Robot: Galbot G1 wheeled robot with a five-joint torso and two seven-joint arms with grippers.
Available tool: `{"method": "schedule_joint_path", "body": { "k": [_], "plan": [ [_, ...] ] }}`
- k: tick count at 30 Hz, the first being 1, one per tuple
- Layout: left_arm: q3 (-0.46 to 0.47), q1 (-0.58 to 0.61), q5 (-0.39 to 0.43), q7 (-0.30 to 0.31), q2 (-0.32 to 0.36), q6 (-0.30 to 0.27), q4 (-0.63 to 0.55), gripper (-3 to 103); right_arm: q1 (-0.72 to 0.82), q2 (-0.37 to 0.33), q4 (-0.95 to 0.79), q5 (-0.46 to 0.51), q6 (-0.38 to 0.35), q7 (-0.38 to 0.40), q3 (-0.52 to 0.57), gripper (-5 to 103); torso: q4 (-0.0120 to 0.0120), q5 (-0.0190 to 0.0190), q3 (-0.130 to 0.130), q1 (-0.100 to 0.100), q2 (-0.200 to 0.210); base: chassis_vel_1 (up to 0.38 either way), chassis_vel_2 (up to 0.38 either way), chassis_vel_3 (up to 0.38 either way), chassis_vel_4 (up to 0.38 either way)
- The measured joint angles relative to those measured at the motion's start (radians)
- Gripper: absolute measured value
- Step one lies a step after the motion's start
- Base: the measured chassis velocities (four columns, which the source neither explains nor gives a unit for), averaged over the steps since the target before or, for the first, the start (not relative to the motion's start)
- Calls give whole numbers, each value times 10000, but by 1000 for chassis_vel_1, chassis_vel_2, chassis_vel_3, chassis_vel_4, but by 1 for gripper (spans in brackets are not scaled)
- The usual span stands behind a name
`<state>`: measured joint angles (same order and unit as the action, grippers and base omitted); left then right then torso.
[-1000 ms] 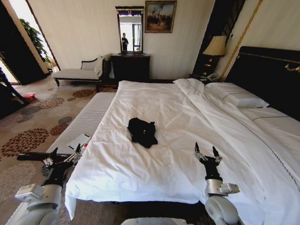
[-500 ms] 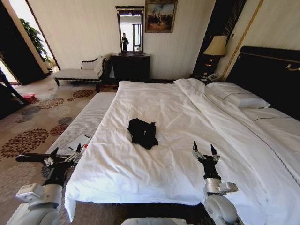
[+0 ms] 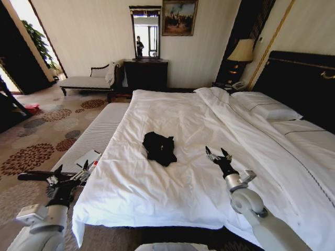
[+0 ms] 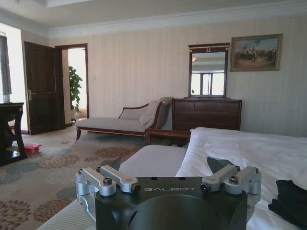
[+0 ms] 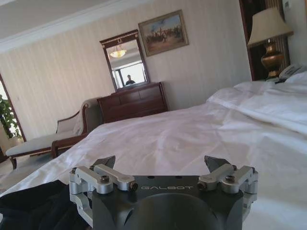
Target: Fold the clothes on the bed.
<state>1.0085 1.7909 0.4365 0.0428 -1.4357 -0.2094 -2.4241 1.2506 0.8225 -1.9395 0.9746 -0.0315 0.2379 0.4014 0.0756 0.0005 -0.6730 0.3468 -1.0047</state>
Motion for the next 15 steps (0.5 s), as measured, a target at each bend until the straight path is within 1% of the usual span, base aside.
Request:
{"method": "schedule_joint_path", "body": {
  "k": [3,4,5,6,8,9,11,12,13,14,15],
  "plan": [
    [35,-13,-11,27,-19,-16,87,100,-1777,-435,365,1553,-889,466,-1252,100,-5,-5,0,1,0,0,0,0,0],
    [35,-13,-11,27,-19,-16,87,100,-1777,-435,365,1553,-889,466,-1252,100,-5,-5,0,1,0,0,0,0,0],
    [70,-13,-14,35,-19,-17,109,100,-2377,-455,471,2054,-1108,635,-1723,100,-5,-5,-1,1,0,0,0,0,0],
    [92,-10,-17,40,-16,-19,120,100,-2620,-450,514,2270,-1195,729,-1928,100,-4,-5,-1,1,0,0,0,0,0],
    [168,13,-21,68,4,-20,168,100,-3736,-246,658,3299,-1631,1325,-2809,100,-4,-5,-1,1,0,0,0,0,0],
    [168,13,-21,68,4,-20,168,100,-3736,-246,658,3299,-1631,1325,-2809,100,-4,-5,-1,1,0,0,0,0,0],
    [226,12,-24,76,40,-20,223,100,-4677,17,737,4232,-2095,2062,-3432,100,-4,-6,0,0,0,0,0,0,0],
    [248,-15,-24,77,67,-20,267,100,-5269,238,781,4987,-2464,2645,-3774,100,-5,-7,-1,1,0,0,0,0,0],
    [257,-37,-24,77,84,-21,297,100,-5568,364,819,5394,-2648,2946,-3940,100,-5,-7,-1,1,0,0,0,0,0],
    [257,-37,-24,77,84,-21,297,100,-5568,364,819,5394,-2648,2946,-3940,100,-5,-7,-1,1,0,0,0,0,0],
    [260,-64,-24,78,98,-21,329,100,-5869,509,899,5764,-2801,3199,-4106,100,-6,-8,-1,1,0,0,0,0,0]
  ]
}}
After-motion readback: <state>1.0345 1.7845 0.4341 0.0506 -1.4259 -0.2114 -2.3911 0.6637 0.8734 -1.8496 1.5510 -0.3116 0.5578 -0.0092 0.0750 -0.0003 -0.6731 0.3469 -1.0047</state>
